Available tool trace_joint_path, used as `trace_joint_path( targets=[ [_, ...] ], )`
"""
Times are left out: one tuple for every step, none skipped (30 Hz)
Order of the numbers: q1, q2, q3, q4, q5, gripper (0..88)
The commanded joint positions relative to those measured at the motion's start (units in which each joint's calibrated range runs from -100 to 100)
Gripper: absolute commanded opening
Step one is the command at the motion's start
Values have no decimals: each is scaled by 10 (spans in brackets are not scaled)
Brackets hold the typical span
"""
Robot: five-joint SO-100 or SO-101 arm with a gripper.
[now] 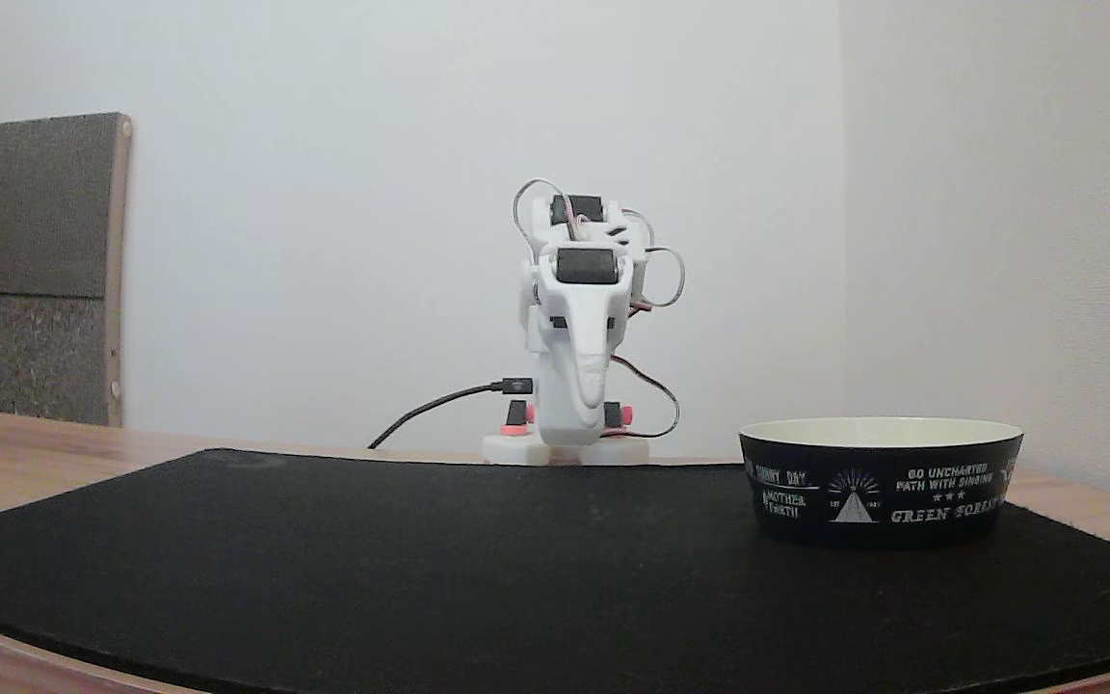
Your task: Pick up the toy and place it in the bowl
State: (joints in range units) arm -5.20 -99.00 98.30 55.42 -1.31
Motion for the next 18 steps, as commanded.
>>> trace_joint_path(
  targets=[
    [-4,-4,4,3,0,60],
    [-6,-4,4,3,1,60],
    [-8,-4,4,3,2,60],
    [-7,-4,4,3,0,60],
    [1,-4,4,3,-1,60],
    [2,-4,4,3,-1,60],
    [5,-4,4,3,-1,60],
    [1,-4,4,3,1,60],
    [1,-4,4,3,1,60],
    [1,-4,4,3,1,60],
    [1,-4,4,3,1,60],
    [1,-4,4,3,1,60],
    [1,-4,4,3,1,60],
    [1,-4,4,3,1,60],
    [1,-4,4,3,1,60],
    [1,-4,4,3,1,60],
    [1,-4,4,3,1,60],
    [1,-4,4,3,1,60]
  ],
)
